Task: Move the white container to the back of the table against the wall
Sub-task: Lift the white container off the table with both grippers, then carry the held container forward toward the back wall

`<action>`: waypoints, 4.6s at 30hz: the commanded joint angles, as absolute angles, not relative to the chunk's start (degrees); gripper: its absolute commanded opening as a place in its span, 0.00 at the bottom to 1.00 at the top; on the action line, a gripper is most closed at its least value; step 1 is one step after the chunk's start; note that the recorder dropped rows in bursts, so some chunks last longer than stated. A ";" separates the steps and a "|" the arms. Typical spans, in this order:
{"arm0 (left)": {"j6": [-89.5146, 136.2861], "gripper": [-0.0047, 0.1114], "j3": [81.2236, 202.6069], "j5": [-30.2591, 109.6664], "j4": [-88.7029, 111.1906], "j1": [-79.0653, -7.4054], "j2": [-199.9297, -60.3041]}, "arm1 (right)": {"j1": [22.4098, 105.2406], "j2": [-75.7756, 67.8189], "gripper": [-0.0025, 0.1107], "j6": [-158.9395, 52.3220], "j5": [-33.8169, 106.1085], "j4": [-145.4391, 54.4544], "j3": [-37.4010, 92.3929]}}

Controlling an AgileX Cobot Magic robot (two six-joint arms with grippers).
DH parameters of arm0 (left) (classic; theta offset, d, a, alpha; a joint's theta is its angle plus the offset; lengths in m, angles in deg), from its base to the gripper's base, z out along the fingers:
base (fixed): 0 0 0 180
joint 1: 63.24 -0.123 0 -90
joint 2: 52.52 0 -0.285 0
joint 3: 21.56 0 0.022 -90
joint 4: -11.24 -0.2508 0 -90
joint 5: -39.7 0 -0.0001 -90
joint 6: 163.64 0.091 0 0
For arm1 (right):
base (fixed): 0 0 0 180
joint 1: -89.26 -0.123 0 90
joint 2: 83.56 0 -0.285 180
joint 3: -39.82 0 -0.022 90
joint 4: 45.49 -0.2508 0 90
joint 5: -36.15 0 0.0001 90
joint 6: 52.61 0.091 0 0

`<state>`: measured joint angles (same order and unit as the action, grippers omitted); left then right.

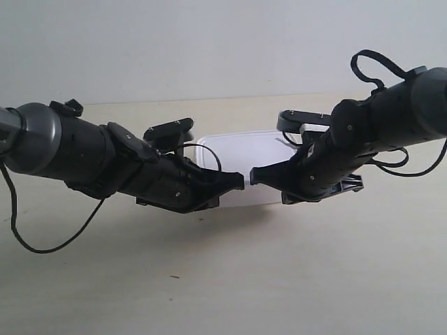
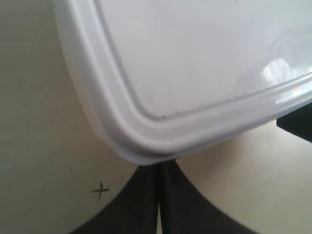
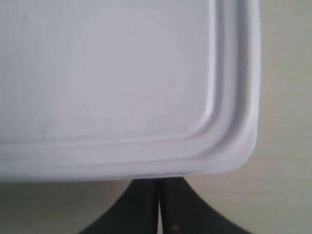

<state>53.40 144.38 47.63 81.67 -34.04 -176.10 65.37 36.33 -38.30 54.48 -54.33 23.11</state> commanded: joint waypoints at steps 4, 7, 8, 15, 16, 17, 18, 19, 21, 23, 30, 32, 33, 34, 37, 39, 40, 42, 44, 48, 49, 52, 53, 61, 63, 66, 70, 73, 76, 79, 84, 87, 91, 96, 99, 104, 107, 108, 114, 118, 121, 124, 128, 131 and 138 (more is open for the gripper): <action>53.73 0.04 147.43 47.76 80.97 -34.20 -177.76 | 65.71 38.41 0.02 -39.84 56.67 -55.26 28.26; 53.73 0.04 148.03 47.08 80.79 -34.20 -177.87 | 65.71 39.28 0.02 -39.84 57.50 -55.26 30.04; 53.73 0.04 148.03 46.49 80.71 -34.20 -177.87 | 65.71 39.27 0.02 -39.84 57.50 -55.26 30.60; 53.73 0.04 148.03 45.42 80.31 -36.28 -178.49 | 65.71 41.36 0.02 -40.67 58.56 -55.94 33.72; 53.73 0.04 148.15 45.32 80.31 -36.84 -178.81 | 65.71 41.71 0.02 -40.67 58.81 -55.94 34.06; 53.73 0.04 148.30 45.80 80.31 -37.41 -179.08 | 65.71 42.12 0.02 -40.67 58.96 -55.94 34.57; 53.73 0.04 148.55 46.05 80.31 -37.94 -179.40 | 65.71 42.40 0.02 -40.67 58.96 -55.94 34.86; 53.73 0.04 148.80 46.33 80.31 -38.36 -179.66 | 65.71 42.87 0.02 -40.67 58.96 -55.94 35.13; 53.73 0.04 149.54 47.05 80.31 -39.08 -180.08 | 65.71 43.29 0.02 -40.67 58.85 -56.02 35.65; 53.73 0.04 150.10 47.54 80.31 -39.36 -180.45 | 65.71 43.28 0.02 -40.67 58.04 -56.02 35.65; 53.73 0.04 150.54 52.14 80.31 -39.36 -180.34 | 65.71 44.42 0.02 -41.25 58.01 -56.33 37.11; 53.60 0.04 150.54 55.31 80.42 -39.36 -179.95 | 65.71 45.25 0.02 -41.25 59.45 -56.33 38.82; 53.46 0.04 150.54 56.56 80.72 -39.36 -179.70 | 65.71 45.55 0.02 -41.25 59.88 -56.33 39.37; 53.46 0.04 150.54 57.21 81.21 -39.36 -179.34 | 65.71 45.69 0.02 -41.25 60.14 -56.33 39.97; 53.46 0.04 150.54 57.33 82.35 -39.36 -178.57 | 65.89 45.69 0.02 -41.25 60.59 -56.10 41.23; 53.77 0.04 150.54 54.69 84.25 -39.36 -178.63 | 66.04 45.69 0.02 -41.25 61.18 -56.10 41.97; 53.77 0.04 150.73 53.26 84.50 -39.36 -178.93 | 66.27 45.69 0.02 -41.25 61.45 -56.10 42.18; 54.71 0.04 151.83 52.91 84.15 -39.36 -180.51 | 66.56 45.69 0.02 -41.25 61.89 -56.10 42.45; 56.74 0.04 153.21 53.52 84.02 -39.36 -181.84 | 66.78 45.69 0.02 -41.25 62.17 -56.10 42.45; 56.74 0.04 155.25 54.14 84.17 -39.36 -183.51 | 66.77 45.69 0.02 -41.25 62.96 -56.10 42.45; 56.74 0.04 155.58 54.14 84.17 -39.36 -183.78 | 66.77 45.58 0.02 -41.25 62.95 -56.10 42.45; 56.74 0.04 156.42 53.24 84.17 -39.36 -184.02 | 66.77 45.48 0.02 -41.25 62.95 -56.10 42.45; 56.74 0.04 156.53 52.68 84.17 -39.36 -184.02 | 66.77 45.48 0.02 -41.25 63.08 -56.38 42.45; 56.74 0.04 158.63 51.47 84.02 -39.36 -185.17 | 67.42 44.88 0.02 -41.14 63.32 -55.88 42.45; 56.74 0.04 159.15 51.36 84.02 -39.36 -185.57 | 68.13 44.88 0.02 -41.14 63.32 -55.88 42.45; 56.74 0.04 159.79 50.39 83.88 -39.36 -186.07 | 69.03 44.88 0.02 -41.14 63.11 -56.01 42.45; 57.45 0.04 159.79 47.91 83.78 -39.46 -186.07 | 69.44 44.98 0.02 -41.03 61.98 -56.02 42.45; 58.25 0.04 159.79 47.25 83.78 -39.86 -186.07 | 69.44 44.98 0.02 -41.03 60.64 -56.25 42.45; 58.40 0.04 159.79 46.73 83.78 -40.47 -186.07 | 69.44 44.98 0.02 -41.03 59.33 -56.25 42.53; 58.67 0.04 159.79 45.58 83.78 -40.57 -186.07 | 69.44 45.10 0.02 -41.03 58.29 -56.37 42.53; 59.84 0.04 161.11 44.99 83.78 -40.59 -186.87 | 69.44 45.74 0.02 -41.73 57.18 -57.60 42.67; 59.98 0.04 162.15 45.07 83.78 -40.59 -187.64 | 69.44 47.04 0.02 -42.77 57.85 -59.33 44.02; 61.47 0.04 162.86 43.84 83.78 -40.59 -187.85 | 69.44 48.32 0.02 -43.60 57.98 -60.75 46.19; 62.90 0.04 163.73 42.76 83.65 -40.96 -188.23 | 69.44 49.73 0.02 -43.60 57.88 -60.75 48.84; 64.16 0.04 164.93 42.76 83.65 -41.09 -189.04 | 69.44 51.13 0.02 -43.60 58.70 -61.00 50.99; 64.16 0.04 167.01 42.86 83.43 -41.99 -190.53 | 69.44 54.51 0.02 -43.60 60.49 -61.13 55.75; 64.16 0.04 167.54 42.76 83.43 -43.03 -190.94 | 69.44 55.66 0.02 -43.72 60.36 -62.14 58.03; 64.16 0.04 167.54 42.76 83.43 -43.29 -190.94 | 69.44 55.91 0.02 -44.00 60.36 -62.13 58.55; 64.25 0.04 170.05 42.98 83.43 -43.92 -193.00 | 69.44 59.03 0.02 -45.16 62.73 -63.86 63.70; 64.25 0.04 170.31 41.27 83.43 -43.92 -193.00 | 69.44 59.16 0.02 -45.16 61.19 -63.86 63.68; 64.25 0.04 171.67 41.38 82.61 -43.95 -193.72 | 69.44 59.16 0.02 -46.00 60.58 -63.94 63.68; 64.25 0.04 172.86 42.33 82.32 -43.95 -194.65 | 69.44 59.16 0.02 -46.00 60.45 -63.94 63.68; 64.25 0.04 173.64 41.13 82.32 -44.06 -194.88 | 69.44 59.16 0.02 -47.34 60.20 -63.94 63.68; 64.25 0.04 173.87 41.51 82.19 -44.55 -194.88 | 69.44 59.16 0.02 -48.51 59.78 -63.94 63.68; 64.25 0.04 173.87 41.42 81.86 -45.51 -194.88 | 69.44 59.92 0.02 -48.60 59.01 -63.94 63.68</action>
